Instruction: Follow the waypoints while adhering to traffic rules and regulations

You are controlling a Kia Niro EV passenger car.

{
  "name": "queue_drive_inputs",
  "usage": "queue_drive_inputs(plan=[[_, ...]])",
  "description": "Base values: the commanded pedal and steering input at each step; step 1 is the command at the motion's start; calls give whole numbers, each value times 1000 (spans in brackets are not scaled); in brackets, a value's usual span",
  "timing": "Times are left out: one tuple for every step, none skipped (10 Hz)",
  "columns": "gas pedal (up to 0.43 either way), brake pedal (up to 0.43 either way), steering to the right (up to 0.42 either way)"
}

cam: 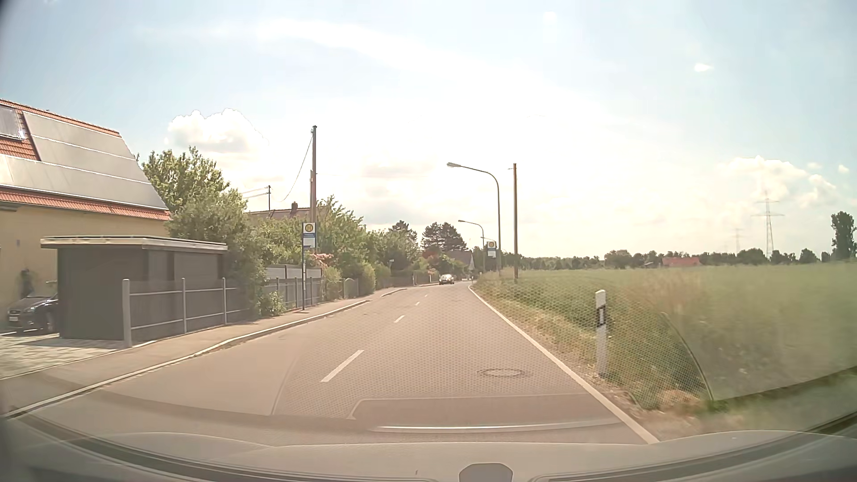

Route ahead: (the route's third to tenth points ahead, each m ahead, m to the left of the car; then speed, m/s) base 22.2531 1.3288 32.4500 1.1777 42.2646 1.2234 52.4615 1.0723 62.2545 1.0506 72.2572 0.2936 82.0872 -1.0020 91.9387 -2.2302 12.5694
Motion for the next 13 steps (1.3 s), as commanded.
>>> queue_drive_inputs(plan=[[138, 0, -4], [138, 0, -1], [138, 0, 0], [138, 0, 0], [138, 0, 0], [138, 0, 0], [138, 0, 0], [138, 0, 0], [138, 0, 1], [138, 0, 1], [138, 0, 0], [138, 0, 0], [138, 0, -1]])
